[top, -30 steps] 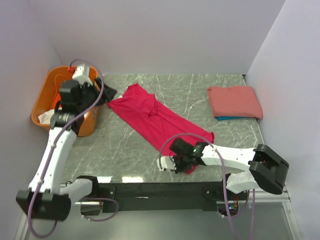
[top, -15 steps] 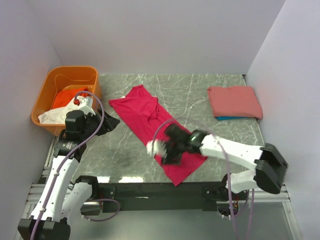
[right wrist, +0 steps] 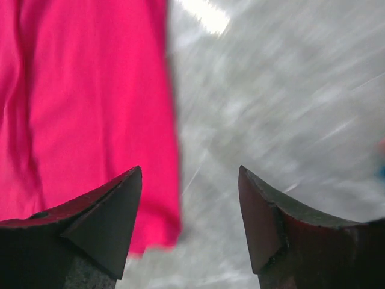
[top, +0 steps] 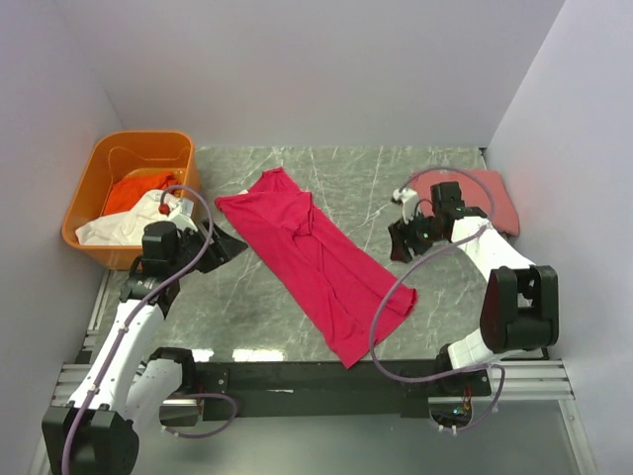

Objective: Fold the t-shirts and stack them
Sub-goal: Fold the tshirt

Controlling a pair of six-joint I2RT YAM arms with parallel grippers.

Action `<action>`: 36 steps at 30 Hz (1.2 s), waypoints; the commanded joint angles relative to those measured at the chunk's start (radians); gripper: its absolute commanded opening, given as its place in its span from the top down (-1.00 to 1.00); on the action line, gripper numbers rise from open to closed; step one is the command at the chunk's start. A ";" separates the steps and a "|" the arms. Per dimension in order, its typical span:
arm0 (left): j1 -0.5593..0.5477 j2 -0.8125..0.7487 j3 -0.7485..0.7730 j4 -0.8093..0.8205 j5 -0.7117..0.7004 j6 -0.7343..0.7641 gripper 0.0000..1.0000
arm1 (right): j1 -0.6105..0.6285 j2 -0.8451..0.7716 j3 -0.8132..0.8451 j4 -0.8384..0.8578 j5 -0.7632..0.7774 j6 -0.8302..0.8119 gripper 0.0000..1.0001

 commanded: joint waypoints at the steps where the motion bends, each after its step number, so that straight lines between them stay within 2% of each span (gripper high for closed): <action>1: 0.000 0.000 -0.063 0.099 0.096 -0.073 -0.38 | -0.027 0.005 0.000 -0.271 -0.106 -0.200 -0.42; 2: -0.004 0.014 -0.096 0.115 0.115 -0.084 -0.37 | -0.030 0.009 -0.005 -0.355 -0.117 -0.244 -0.38; 5: -0.041 0.040 -0.142 0.172 0.124 -0.107 -0.35 | -0.021 0.008 -0.043 -0.406 -0.120 -0.335 -0.30; 10: -0.092 0.066 -0.141 0.166 0.093 -0.096 -0.35 | 0.034 -0.046 -0.149 -0.331 -0.038 -0.328 -0.27; 17: -0.104 0.061 -0.144 0.153 0.098 -0.082 -0.35 | 0.074 -0.057 -0.194 -0.276 0.010 -0.289 -0.22; 20: -0.104 0.051 -0.153 0.152 0.098 -0.082 -0.35 | 0.094 -0.071 -0.200 -0.277 0.016 -0.286 -0.06; 21: -0.104 0.049 -0.156 0.150 0.098 -0.084 -0.35 | 0.098 -0.075 -0.201 -0.277 0.025 -0.285 0.06; 31: -0.106 0.049 -0.156 0.139 0.109 -0.073 -0.35 | 0.177 -0.170 -0.223 -0.279 0.076 -0.237 0.42; 35: -0.106 0.049 -0.150 0.133 0.110 -0.068 -0.36 | 0.181 -0.166 -0.238 -0.251 0.108 -0.220 0.42; 36: -0.106 0.049 -0.150 0.135 0.110 -0.070 -0.36 | 0.183 -0.163 -0.244 -0.239 0.117 -0.205 0.36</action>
